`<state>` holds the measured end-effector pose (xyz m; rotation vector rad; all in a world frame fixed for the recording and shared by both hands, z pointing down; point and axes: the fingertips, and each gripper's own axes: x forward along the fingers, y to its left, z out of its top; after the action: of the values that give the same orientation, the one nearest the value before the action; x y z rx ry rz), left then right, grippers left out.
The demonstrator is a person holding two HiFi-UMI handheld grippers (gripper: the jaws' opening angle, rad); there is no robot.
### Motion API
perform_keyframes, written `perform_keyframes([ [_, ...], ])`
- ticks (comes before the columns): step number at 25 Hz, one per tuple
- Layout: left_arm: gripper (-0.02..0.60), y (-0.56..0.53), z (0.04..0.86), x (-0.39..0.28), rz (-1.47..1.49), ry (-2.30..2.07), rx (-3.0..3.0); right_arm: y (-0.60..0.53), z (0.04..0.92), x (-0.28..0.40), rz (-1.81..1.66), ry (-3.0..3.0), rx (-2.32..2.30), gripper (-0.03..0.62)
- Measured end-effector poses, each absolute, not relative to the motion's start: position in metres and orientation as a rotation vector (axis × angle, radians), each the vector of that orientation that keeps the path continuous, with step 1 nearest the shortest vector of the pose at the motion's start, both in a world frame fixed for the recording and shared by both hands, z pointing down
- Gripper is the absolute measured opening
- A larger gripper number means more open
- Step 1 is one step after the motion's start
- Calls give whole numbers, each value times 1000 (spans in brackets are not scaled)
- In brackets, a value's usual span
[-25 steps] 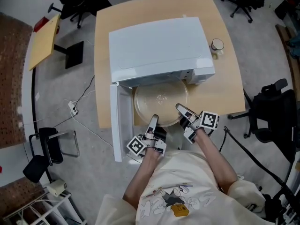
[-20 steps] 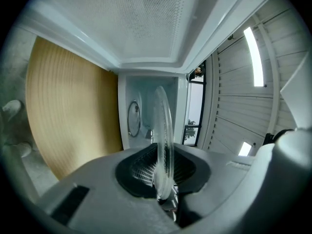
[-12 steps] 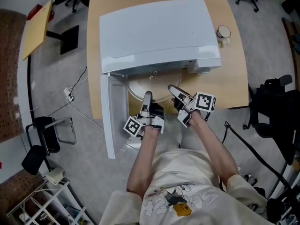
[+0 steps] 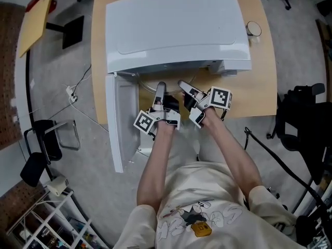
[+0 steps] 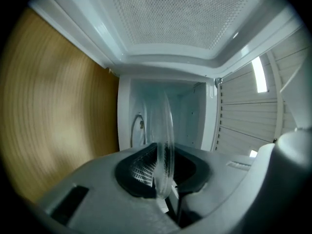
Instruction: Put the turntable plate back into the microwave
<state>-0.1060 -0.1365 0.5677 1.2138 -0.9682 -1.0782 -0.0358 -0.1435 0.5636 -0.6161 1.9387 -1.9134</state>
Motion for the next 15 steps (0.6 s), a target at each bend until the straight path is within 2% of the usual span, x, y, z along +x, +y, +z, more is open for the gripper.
perform_keyframes([
  [15, 39, -172, 591, -92, -987, -937, 1221, -173, 593, -21, -1882, 1838, -713, 57],
])
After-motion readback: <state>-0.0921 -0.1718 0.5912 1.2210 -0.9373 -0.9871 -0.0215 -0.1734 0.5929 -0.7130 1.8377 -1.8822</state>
